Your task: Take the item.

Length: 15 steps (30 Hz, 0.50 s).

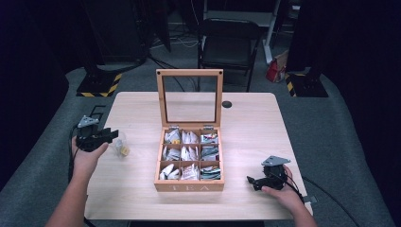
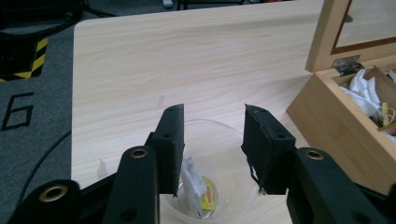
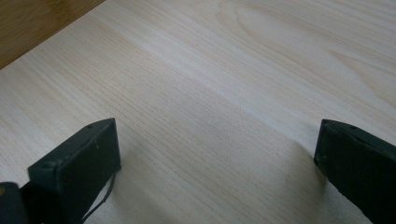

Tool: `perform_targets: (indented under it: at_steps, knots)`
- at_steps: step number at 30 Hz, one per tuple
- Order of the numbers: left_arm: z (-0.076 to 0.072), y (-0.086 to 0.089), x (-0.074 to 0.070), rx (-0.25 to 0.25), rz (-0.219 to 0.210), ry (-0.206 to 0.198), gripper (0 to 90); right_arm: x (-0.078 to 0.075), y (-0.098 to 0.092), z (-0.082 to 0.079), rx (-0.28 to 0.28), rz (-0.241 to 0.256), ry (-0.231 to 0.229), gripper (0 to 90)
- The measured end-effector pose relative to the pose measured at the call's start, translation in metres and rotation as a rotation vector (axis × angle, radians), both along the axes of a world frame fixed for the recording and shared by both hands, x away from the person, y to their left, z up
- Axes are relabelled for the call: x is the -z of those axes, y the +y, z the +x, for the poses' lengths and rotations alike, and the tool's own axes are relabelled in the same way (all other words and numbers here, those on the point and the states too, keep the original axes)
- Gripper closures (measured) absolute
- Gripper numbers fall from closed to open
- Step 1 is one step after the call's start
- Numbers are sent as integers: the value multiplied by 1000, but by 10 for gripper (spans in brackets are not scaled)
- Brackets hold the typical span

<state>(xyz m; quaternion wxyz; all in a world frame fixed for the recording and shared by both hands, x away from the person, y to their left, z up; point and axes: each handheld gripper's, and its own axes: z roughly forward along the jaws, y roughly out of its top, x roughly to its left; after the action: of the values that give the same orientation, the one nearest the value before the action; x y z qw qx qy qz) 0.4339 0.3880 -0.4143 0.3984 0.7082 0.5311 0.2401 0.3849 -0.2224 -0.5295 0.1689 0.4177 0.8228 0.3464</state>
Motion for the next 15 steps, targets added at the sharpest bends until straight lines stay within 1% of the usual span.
perform_targets:
  at_steps: [4, 7, 11, 15]
  knots:
    - [0, -5, -4, 12, 5, -5, 536, 0, 0, 0, 0, 1, 0, 0]
    - [-1, -11, -6, 26, 6, -10, 517, 0, 0, 0, 1, -2, -2, 0]
    - [-2, -17, -7, 48, 17, -4, 512, 0, 0, 0, -2, -1, -1, 0]
    - [-4, -22, -9, 65, 18, -10, 509, 0, 0, 0, 0, -1, -1, 0]
